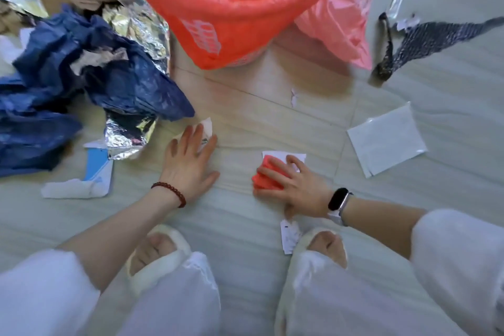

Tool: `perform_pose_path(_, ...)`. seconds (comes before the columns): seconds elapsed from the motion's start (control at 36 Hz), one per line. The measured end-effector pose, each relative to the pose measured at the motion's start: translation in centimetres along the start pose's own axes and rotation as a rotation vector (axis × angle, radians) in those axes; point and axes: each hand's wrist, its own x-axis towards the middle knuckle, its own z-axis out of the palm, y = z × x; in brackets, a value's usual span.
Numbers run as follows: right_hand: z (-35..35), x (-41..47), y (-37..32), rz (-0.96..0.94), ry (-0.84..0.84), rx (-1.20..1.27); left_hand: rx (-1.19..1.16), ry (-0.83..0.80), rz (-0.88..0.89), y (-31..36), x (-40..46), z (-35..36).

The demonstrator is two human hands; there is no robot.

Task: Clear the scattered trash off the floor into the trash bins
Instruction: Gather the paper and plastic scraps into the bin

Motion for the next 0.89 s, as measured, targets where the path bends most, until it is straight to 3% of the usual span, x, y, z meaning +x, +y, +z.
perform_pose_path(0.11,0.6,-0.5,2.3,0.094,0.279,0.187,-0.061,0.07,0.108,0.0,0.5,-0.6)
perform_pose_path(0.25,-0.3,-0.6,3.6,0.207,0.261,0.177,-0.159,0.078,0.331,1.6,1.4,-0.3)
perform_pose_path(0.31,-0.7,-0.2,3.2,0.261,0.34,0.214,-0.184,0.07,0.311,2.5,1.6,-0.2)
perform_pose_path(0.44,-0.8,-0.2,2.0,0.397,0.333,0.31,-0.172,0.033,0.187,3.5,2.1,-0.3)
perform_pose_path(0.53,-0.8,-1.9,1.3,0.28,0.418,0.32,-0.145,0.032,0.161,3.6,2.1,-0.5)
perform_pose_path(0.61,0.5,-3.9,-0.2,0.042,0.372,0.165,-0.052,0.012,0.297,3.7,2.2,-0.4)
perform_pose_path(0.69,1.5,-5.4,-2.2,-0.08,0.317,0.08,-0.009,0.019,0.425,4.4,2.3,-0.3)
perform_pose_path(0.89,3.3,-4.1,-4.7,-0.002,0.079,0.013,-0.048,0.109,0.555,5.4,2.2,0.4)
